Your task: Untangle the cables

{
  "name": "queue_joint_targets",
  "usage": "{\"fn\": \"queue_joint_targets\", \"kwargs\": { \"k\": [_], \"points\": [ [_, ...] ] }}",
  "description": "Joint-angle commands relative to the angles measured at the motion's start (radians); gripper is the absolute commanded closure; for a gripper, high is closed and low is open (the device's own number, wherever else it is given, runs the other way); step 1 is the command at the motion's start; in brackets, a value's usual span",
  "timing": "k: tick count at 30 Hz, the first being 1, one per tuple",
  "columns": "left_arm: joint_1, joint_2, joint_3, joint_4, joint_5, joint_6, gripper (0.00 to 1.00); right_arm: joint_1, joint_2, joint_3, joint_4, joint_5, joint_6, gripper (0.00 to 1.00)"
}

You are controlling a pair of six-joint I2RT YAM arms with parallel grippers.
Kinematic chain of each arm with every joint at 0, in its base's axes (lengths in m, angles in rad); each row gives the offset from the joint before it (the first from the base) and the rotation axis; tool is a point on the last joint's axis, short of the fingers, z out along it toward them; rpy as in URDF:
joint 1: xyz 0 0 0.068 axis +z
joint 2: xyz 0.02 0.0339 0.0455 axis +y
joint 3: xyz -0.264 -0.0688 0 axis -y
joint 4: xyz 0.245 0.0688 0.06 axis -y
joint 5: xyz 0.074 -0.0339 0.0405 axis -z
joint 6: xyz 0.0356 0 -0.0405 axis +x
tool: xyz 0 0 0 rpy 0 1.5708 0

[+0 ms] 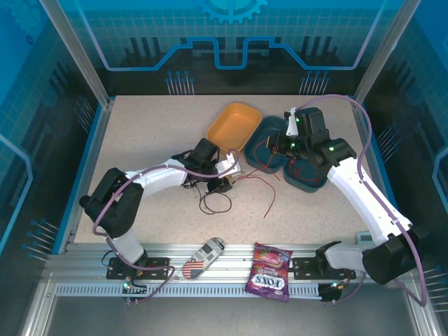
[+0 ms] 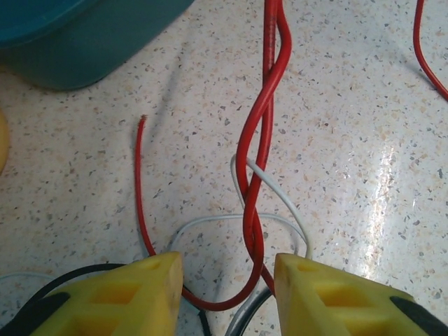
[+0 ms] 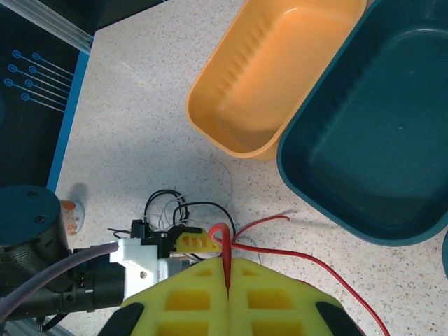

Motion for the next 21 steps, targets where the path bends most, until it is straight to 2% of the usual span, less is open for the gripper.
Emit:
{"fn": "queue_joint_targets", "kwargs": {
  "k": [1, 3, 5, 9, 15, 21],
  "points": [
    [-0.012, 0.042, 0.056, -0.068, 0.006, 0.025, 0.63, -0.013, 0.0, 0.011, 0.012, -0.03, 0.004, 1.0],
    [-0.016, 0.061, 0.08, -0.094, 0.004, 0.031, 0.66, -0.012, -0.009, 0.022, 0.0, -0.023, -0.004, 1.0],
    [-0.021, 0.076, 0.091, -0.109, -0.007, 0.033, 0.82, -0.014, -0.02, 0.032, -0.019, -0.008, -0.013, 1.0],
    [-0.024, 0.09, 0.106, -0.12, -0.028, 0.027, 0.99, -0.023, -0.046, 0.035, -0.041, 0.004, -0.021, 1.0],
    [-0.024, 0.09, 0.103, -0.145, -0.095, 0.029, 1.0, -0.048, -0.094, 0.067, -0.114, 0.047, -0.054, 1.0],
    [-0.024, 0.086, 0.083, -0.126, -0.105, 0.025, 1.0, -0.059, -0.131, 0.188, -0.245, 0.167, -0.122, 1.0]
  ]
}}
